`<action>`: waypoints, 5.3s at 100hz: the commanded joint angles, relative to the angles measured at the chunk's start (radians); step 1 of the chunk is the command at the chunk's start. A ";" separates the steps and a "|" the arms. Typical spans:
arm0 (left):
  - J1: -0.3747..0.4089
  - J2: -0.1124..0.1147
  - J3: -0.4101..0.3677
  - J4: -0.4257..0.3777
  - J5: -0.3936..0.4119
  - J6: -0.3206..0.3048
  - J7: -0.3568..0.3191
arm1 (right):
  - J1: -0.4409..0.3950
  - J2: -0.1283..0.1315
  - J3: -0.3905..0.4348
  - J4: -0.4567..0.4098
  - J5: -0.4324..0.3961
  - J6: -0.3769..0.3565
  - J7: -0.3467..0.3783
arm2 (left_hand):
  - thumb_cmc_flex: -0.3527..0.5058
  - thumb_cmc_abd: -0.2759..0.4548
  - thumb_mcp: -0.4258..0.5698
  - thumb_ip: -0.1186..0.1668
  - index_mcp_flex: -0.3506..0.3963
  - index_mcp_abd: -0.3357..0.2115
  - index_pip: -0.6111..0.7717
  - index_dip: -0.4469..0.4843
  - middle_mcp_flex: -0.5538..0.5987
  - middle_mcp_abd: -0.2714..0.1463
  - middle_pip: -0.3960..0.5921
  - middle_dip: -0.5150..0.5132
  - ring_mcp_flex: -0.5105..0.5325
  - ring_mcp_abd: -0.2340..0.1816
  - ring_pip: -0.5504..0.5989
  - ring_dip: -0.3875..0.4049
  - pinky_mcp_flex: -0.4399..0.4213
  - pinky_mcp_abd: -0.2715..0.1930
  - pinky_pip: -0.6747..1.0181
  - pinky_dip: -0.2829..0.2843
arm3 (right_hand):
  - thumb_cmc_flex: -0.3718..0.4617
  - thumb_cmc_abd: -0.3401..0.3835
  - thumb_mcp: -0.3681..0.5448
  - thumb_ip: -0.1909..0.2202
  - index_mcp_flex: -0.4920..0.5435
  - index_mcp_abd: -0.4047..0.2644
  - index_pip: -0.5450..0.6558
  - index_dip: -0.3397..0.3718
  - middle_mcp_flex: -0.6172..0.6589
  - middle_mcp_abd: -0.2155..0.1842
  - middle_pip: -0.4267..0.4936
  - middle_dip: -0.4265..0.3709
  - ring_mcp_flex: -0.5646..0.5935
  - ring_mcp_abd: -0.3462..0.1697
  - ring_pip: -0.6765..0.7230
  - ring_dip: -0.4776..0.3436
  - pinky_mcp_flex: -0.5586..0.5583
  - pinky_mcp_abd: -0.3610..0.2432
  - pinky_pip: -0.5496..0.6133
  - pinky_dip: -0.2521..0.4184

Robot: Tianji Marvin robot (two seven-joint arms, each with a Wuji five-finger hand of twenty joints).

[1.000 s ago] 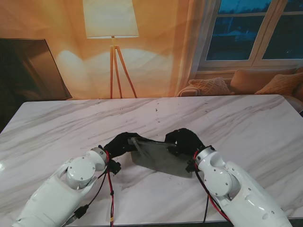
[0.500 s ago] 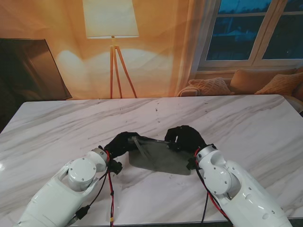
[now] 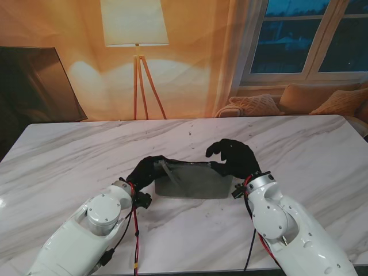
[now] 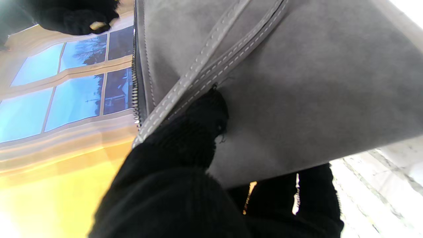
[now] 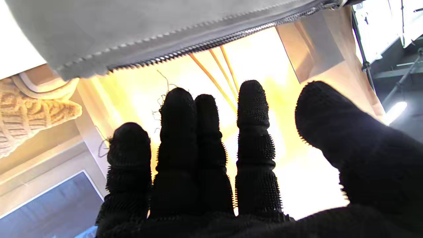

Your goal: Collect documents into a storage pouch

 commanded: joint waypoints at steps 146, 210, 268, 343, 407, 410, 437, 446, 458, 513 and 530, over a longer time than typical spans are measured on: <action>-0.006 -0.051 0.044 -0.038 -0.034 -0.063 0.130 | -0.009 -0.022 -0.172 0.040 0.180 0.122 0.083 | 0.005 0.033 0.146 0.028 0.084 -0.030 0.251 0.193 0.092 0.014 0.122 0.054 0.090 0.107 0.113 0.056 0.039 -0.006 0.101 0.103 | 0.001 0.053 0.041 0.067 -0.270 0.080 -0.159 -0.060 0.148 0.000 0.159 0.111 0.267 -0.036 0.285 0.019 0.250 -0.021 0.307 -0.046; -0.005 -0.051 0.042 -0.039 -0.040 -0.085 0.131 | -0.002 -0.013 -0.184 0.035 0.251 0.157 0.168 | 0.006 0.038 0.143 0.027 0.083 -0.035 0.252 0.199 0.089 0.012 0.119 0.055 0.087 0.103 0.111 0.055 0.038 -0.008 0.098 0.099 | -0.023 0.016 -0.095 -0.063 0.145 -0.001 0.213 -0.108 -0.013 0.081 0.032 0.089 0.139 0.023 0.189 0.010 0.106 0.026 0.195 -0.023; 0.020 -0.015 0.014 -0.038 -0.047 -0.044 0.005 | -0.028 -0.015 -0.098 -0.011 0.133 0.115 0.073 | 0.067 0.096 0.045 0.054 0.087 -0.026 0.281 0.274 0.057 0.019 0.141 0.076 0.061 0.103 0.112 0.072 0.011 -0.029 0.099 0.090 | -0.087 0.134 -0.175 0.079 0.515 0.157 0.567 0.433 0.546 0.089 0.303 0.094 0.596 -0.011 0.434 -0.106 0.634 0.002 0.543 -0.250; 0.057 0.001 0.008 -0.047 -0.031 -0.038 -0.034 | 0.055 -0.039 -0.060 -0.006 0.173 0.207 0.026 | 0.087 0.090 0.080 0.036 0.134 -0.032 0.351 0.334 0.068 0.001 0.136 0.072 0.060 0.111 0.097 0.062 0.006 -0.023 0.089 0.095 | -0.092 0.141 -0.222 0.096 0.606 0.212 0.758 0.439 0.692 0.091 0.400 0.160 0.596 -0.099 0.673 0.072 0.836 -0.059 0.672 -0.309; 0.086 -0.026 -0.012 -0.071 -0.079 -0.015 0.057 | 0.084 -0.052 -0.076 0.023 0.200 0.228 -0.002 | 0.048 0.050 0.175 0.016 0.160 -0.018 0.343 0.341 0.115 0.019 0.139 0.059 0.109 0.127 0.110 0.064 0.042 -0.012 0.106 0.099 | -0.092 0.156 -0.232 0.093 0.603 0.204 0.747 0.429 0.670 0.086 0.391 0.165 0.596 -0.093 0.660 0.071 0.834 -0.054 0.661 -0.316; 0.086 -0.026 -0.013 -0.072 -0.079 -0.014 0.059 | 0.085 -0.053 -0.074 0.024 0.201 0.230 -0.005 | 0.047 0.049 0.178 0.015 0.160 -0.018 0.343 0.341 0.118 0.019 0.139 0.058 0.111 0.127 0.111 0.064 0.045 -0.011 0.107 0.100 | -0.092 0.157 -0.231 0.093 0.603 0.204 0.747 0.429 0.670 0.086 0.391 0.165 0.596 -0.093 0.660 0.071 0.834 -0.054 0.661 -0.316; 0.093 -0.032 -0.016 -0.084 -0.100 -0.008 0.075 | 0.092 -0.058 -0.064 0.035 0.203 0.241 -0.028 | 0.036 0.041 0.205 0.009 0.167 -0.017 0.342 0.342 0.130 0.023 0.135 0.057 0.123 0.132 0.116 0.059 0.056 -0.006 0.110 0.103 | -0.092 0.159 -0.233 0.093 0.603 0.204 0.745 0.428 0.666 0.085 0.391 0.167 0.596 -0.093 0.659 0.071 0.834 -0.054 0.661 -0.317; 0.095 -0.034 -0.018 -0.086 -0.107 -0.005 0.083 | 0.095 -0.062 -0.063 0.044 0.210 0.251 -0.036 | 0.034 0.039 0.212 0.007 0.169 -0.016 0.342 0.343 0.134 0.026 0.135 0.057 0.128 0.133 0.119 0.058 0.060 -0.005 0.111 0.105 | -0.090 0.158 -0.232 0.093 0.602 0.204 0.743 0.427 0.666 0.085 0.391 0.167 0.596 -0.093 0.657 0.070 0.834 -0.054 0.660 -0.318; 0.098 -0.036 -0.024 -0.089 -0.110 0.000 0.089 | 0.095 -0.065 -0.057 0.049 0.212 0.257 -0.053 | 0.032 0.037 0.217 0.006 0.171 -0.014 0.341 0.343 0.136 0.028 0.135 0.058 0.132 0.133 0.124 0.059 0.064 -0.003 0.114 0.107 | -0.090 0.159 -0.232 0.093 0.602 0.205 0.742 0.427 0.664 0.086 0.390 0.167 0.596 -0.093 0.657 0.070 0.834 -0.054 0.660 -0.318; 0.108 -0.041 -0.039 -0.100 -0.116 0.001 0.118 | 0.088 -0.071 -0.026 0.055 0.204 0.273 -0.089 | 0.025 0.030 0.233 0.002 0.174 -0.012 0.341 0.347 0.145 0.031 0.137 0.065 0.139 0.138 0.135 0.059 0.070 -0.001 0.117 0.113 | -0.087 0.159 -0.231 0.092 0.602 0.209 0.737 0.427 0.664 0.086 0.390 0.168 0.596 -0.093 0.657 0.069 0.834 -0.054 0.658 -0.320; 0.108 -0.042 -0.038 -0.102 -0.117 0.006 0.122 | 0.078 -0.070 -0.021 0.038 0.224 0.270 -0.073 | 0.022 0.036 0.227 0.001 0.154 -0.009 0.319 0.339 0.136 0.035 0.132 0.065 0.133 0.134 0.136 0.059 0.067 -0.004 0.116 0.115 | -0.088 0.160 -0.232 0.092 0.602 0.209 0.737 0.427 0.661 0.087 0.390 0.168 0.596 -0.092 0.657 0.069 0.834 -0.055 0.658 -0.321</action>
